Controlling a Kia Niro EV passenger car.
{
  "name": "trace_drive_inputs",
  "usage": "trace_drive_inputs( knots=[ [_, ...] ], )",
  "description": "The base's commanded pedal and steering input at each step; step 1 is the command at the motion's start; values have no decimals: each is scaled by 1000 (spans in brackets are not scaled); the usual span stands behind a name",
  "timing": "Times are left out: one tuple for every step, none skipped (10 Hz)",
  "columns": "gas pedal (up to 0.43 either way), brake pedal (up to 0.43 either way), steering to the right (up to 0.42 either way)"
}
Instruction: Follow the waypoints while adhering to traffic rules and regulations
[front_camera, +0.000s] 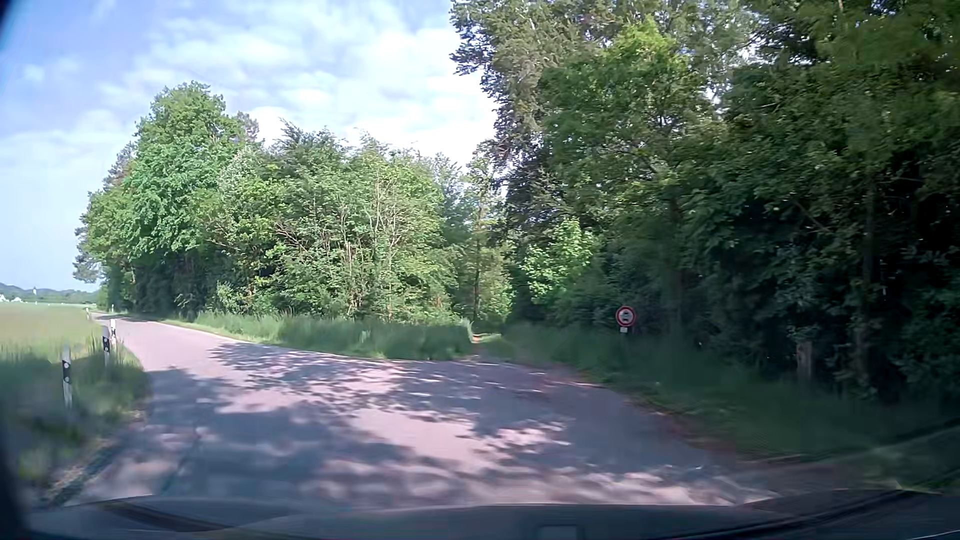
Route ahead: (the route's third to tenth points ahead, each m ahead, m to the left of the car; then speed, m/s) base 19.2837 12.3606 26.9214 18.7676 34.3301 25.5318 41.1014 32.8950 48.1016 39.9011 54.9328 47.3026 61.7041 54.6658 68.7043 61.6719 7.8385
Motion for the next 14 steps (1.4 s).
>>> trace_drive_inputs(
  knots=[
    [118, 0, -175],
    [118, 0, -182],
    [118, 0, -189],
    [118, 0, -194],
    [118, 0, -198],
    [118, 0, -202],
    [118, 0, -206],
    [118, 0, -212],
    [118, 0, -216],
    [118, 0, -216],
    [118, 0, -213],
    [118, 0, -208],
    [118, 0, -203],
    [118, 0, -199]
  ],
)
